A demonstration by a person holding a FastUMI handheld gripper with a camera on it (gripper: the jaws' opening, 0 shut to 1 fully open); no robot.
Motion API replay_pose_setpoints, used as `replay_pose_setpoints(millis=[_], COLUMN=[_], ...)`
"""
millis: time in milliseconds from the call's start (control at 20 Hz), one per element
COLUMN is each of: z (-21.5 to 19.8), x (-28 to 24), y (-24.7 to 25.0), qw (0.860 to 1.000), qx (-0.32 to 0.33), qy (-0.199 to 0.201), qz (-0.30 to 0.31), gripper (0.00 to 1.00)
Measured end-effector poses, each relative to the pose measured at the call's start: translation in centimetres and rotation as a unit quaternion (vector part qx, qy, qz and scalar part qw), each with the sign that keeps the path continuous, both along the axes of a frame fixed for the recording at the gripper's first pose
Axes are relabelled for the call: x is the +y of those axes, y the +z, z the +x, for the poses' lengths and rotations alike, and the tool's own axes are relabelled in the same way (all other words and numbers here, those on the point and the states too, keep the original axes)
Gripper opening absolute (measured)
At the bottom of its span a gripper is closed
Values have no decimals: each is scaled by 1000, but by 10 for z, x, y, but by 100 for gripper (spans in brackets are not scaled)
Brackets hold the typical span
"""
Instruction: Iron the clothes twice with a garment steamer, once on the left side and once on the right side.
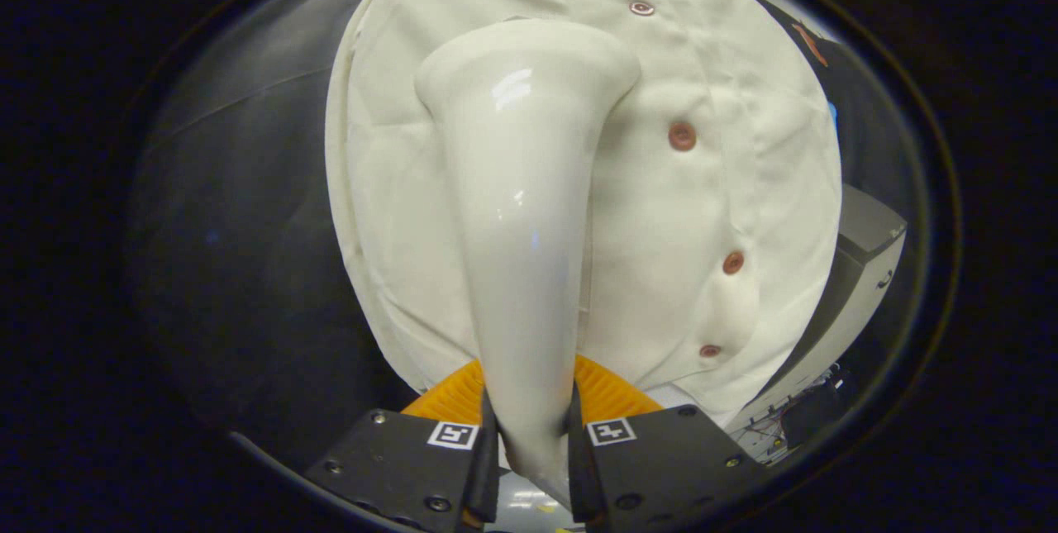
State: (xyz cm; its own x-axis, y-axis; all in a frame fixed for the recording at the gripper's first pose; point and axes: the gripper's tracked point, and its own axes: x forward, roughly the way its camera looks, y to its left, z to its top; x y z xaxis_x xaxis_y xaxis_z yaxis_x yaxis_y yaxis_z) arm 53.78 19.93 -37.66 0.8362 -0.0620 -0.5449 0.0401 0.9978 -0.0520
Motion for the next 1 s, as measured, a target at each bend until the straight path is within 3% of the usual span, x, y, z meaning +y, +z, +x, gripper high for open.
replay_pose_setpoints(millis=[400,700,1000], z=[-28,-28,-33], x=[-1,1,1], y=[-55,-33,32], qw=[997,991,993], qx=[73,135,114], qy=[5,2,12], qz=[2,25,32], gripper=[34,33,32])
